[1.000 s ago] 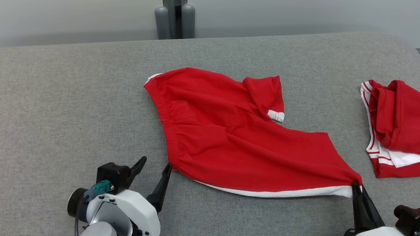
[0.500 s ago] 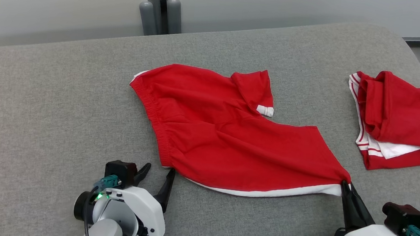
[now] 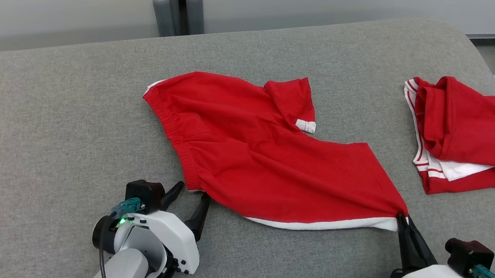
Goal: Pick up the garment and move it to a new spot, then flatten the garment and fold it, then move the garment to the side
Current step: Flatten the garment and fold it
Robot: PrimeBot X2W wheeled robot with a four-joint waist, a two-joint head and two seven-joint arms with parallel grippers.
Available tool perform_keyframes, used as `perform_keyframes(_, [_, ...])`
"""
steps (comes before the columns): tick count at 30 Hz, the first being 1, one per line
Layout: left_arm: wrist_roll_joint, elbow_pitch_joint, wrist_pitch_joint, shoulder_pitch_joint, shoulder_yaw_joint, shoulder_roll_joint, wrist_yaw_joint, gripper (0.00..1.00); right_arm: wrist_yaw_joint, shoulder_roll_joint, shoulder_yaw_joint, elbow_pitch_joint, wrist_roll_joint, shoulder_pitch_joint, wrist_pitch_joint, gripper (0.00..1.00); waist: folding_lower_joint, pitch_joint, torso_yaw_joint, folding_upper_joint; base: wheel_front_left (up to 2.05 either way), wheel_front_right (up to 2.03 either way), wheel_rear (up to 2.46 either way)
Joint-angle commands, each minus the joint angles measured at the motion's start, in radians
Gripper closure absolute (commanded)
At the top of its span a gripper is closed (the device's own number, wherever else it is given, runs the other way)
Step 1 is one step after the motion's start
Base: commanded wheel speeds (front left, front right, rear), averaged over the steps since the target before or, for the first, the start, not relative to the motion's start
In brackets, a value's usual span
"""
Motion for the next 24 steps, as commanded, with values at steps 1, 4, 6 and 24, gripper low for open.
perform_keyframes(1, [0.007, 0.000, -0.006, -0.015, -0.001, 0.007, -0.005, 0.00, 0.000, -0.007, -0.005, 0.000, 0.000, -0.013, -0.007, 1.00, 0.0000, 0.001, 0.000, 0.0000, 0.00, 0.00, 0.00])
perform_keyframes(4, [0.021, 0.004, -0.014, -0.022, -0.020, 0.014, -0.019, 0.55, 0.000, -0.008, -0.005, 0.004, 0.001, -0.014, -0.009, 1.00, 0.0000, 0.004, 0.000, 0.0000, 0.00, 0.00, 0.00])
perform_keyframes(6, [0.030, 0.006, -0.022, -0.029, -0.029, 0.019, -0.021, 0.98, 0.000, -0.009, -0.006, 0.006, 0.002, -0.018, -0.010, 1.00, 0.0000, 0.007, 0.001, 0.0000, 0.00, 0.00, 0.00])
perform_keyframes(24, [0.049, -0.038, -0.058, 0.000, -0.074, 0.068, -0.049, 1.00, 0.000, -0.065, -0.043, -0.056, -0.054, -0.053, -0.026, 1.00, 0.0000, -0.074, 0.067, 0.0000, 0.00, 0.00, 0.00])
